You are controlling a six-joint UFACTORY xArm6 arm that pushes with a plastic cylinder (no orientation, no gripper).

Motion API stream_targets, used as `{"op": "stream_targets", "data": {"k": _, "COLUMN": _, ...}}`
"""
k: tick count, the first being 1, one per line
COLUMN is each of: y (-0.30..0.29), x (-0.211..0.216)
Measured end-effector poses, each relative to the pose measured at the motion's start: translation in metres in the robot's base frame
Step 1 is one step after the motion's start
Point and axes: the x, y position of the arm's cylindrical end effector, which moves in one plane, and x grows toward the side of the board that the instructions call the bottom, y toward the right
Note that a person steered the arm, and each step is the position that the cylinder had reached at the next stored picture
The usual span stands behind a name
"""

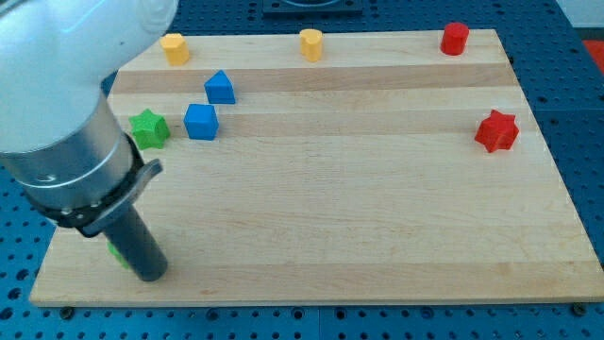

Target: Move your arm to the right side of the blue triangle

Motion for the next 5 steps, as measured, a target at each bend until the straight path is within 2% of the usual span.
{"op": "stream_targets", "data": {"k": 2, "y": -0.008, "x": 0.001}}
{"op": "stream_targets", "data": {"k": 4, "y": 0.070, "x": 0.007}}
{"op": "stream_targets", "data": {"k": 5, "y": 0.095, "x": -0.012}}
